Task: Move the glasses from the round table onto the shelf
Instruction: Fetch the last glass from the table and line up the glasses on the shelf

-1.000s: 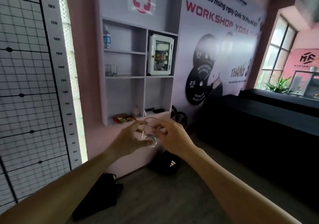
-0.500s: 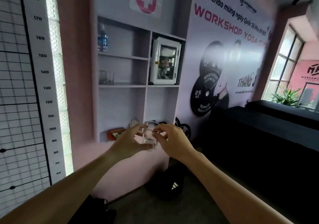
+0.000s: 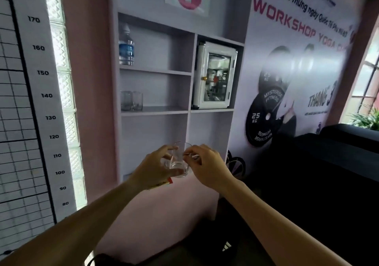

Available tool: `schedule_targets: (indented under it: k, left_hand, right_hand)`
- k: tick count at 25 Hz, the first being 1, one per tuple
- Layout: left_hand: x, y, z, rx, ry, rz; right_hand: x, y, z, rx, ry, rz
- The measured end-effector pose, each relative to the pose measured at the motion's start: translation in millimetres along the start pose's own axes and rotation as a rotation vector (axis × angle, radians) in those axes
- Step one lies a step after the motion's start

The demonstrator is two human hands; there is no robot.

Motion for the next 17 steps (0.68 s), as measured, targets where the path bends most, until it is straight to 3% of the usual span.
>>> schedule_targets:
  k: [8, 17]
  left_hand:
    - [61.8, 69.2, -36.6, -0.157, 0.12, -0.092]
    - [83.6, 146.4, -85.1, -0.413, 0.145, -0.19]
  right_hand:
    - [-48.2, 119.4, 29.8, 0.093, 0.102, -0.189]
    - [-74.6, 236.4, 10.2, 0.123, 0.199, -0.405]
Point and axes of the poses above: each hand's wrist, its own y-axis towards the middle knuckle, its own z-axis out of the palm, x = y × z, the point moved 7 cm from there along y, towards the middle knuckle, and after that the axes turned 10 degrees about x, right-handed, at the moved point
